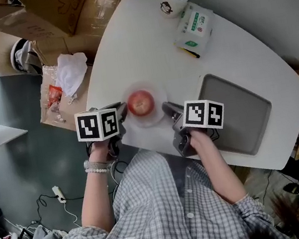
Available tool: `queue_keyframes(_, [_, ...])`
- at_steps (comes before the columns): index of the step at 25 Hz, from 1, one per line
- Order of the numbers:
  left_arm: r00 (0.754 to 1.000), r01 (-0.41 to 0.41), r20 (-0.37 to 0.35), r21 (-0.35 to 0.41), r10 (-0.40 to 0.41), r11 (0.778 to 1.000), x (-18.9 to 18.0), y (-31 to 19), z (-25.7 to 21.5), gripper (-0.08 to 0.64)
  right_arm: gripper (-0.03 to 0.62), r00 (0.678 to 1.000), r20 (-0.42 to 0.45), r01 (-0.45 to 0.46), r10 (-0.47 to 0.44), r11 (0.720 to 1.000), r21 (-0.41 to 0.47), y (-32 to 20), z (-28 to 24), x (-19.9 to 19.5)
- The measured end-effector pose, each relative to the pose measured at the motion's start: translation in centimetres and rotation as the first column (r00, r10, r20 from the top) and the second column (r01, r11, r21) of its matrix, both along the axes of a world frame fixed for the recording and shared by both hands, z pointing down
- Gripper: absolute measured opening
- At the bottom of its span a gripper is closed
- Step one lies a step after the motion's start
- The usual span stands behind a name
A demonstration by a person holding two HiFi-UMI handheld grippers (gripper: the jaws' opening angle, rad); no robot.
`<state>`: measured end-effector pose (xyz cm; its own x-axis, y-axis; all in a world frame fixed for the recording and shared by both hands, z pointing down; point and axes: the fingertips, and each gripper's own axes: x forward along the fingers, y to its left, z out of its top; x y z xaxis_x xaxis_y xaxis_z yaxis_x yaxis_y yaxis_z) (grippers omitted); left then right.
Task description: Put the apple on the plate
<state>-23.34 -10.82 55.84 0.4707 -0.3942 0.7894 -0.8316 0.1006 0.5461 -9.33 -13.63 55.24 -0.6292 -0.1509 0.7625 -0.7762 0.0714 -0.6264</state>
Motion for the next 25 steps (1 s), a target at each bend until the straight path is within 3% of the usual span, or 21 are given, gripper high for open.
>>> queue_keyframes(14, [0.997,-0.067,0.028,0.045,0.066,0.997,3.3,-1.9,-4.1,0.055,0.046,0.993,0.079,-0.089,0.089,0.996,-0.006,-0.8,-3.5,3.5])
queue_keyframes(25, [0.990,-0.140,-0.020,0.084,0.142,0.987,11.2,-3.5,-7.0,0.052,0.046,0.975,0.089,-0.208,0.205,0.978,0.022,-1.0,-6.1,11.5])
